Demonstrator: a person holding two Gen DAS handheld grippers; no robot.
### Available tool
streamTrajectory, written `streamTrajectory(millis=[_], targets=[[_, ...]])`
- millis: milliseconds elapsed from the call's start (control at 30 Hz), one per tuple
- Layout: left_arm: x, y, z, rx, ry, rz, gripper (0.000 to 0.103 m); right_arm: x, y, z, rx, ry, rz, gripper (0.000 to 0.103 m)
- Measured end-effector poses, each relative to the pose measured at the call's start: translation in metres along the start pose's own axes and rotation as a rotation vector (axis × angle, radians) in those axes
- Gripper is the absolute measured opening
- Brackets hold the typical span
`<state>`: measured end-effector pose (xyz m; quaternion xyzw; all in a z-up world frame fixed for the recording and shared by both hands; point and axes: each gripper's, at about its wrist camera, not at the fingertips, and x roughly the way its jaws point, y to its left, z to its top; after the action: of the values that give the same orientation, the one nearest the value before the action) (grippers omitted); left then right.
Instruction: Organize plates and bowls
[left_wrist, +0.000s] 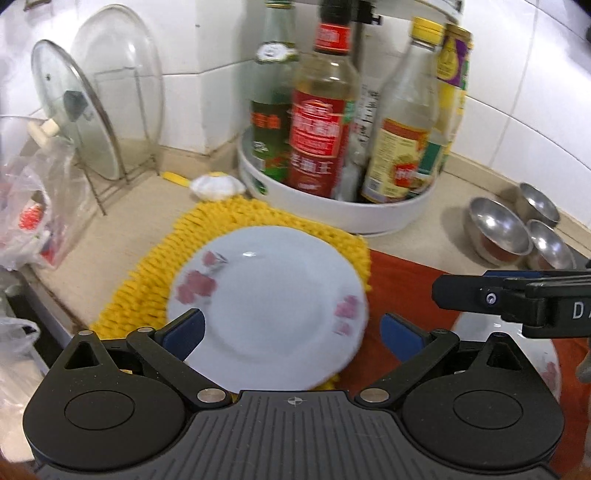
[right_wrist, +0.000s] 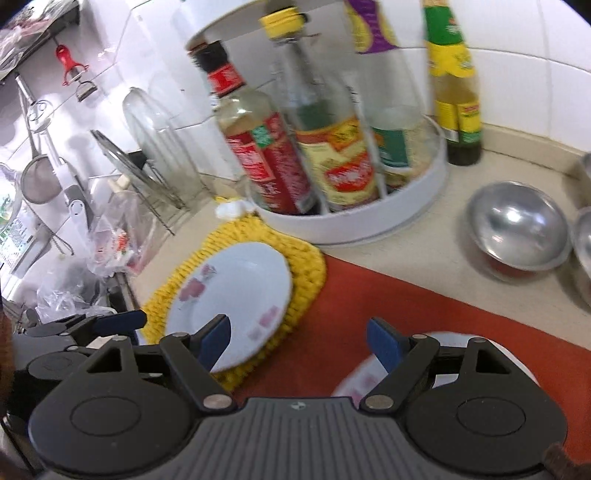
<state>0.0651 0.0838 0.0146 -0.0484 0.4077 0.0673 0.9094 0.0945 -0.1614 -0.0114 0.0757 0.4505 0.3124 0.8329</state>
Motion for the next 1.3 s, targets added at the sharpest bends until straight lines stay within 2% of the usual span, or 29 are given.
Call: streamTrajectory(millis=[400,767,1300], targets=[[0.018,0.039,0.008,0.018,0.012,0.027,0.102,0.043,0.041,0.016,-0.017,0.016,0.001,0.078],[0.047,0.051,0.012,0.056,0.058,0.008,0.103,0.066,0.049,0.019,0.005,0.033,-0.089,0.078],[0.076,0.061,0.014,0.082,0.114,-0.015,0.103,0.1,0.05,0.014,0.053,0.116,-0.108,0.078]])
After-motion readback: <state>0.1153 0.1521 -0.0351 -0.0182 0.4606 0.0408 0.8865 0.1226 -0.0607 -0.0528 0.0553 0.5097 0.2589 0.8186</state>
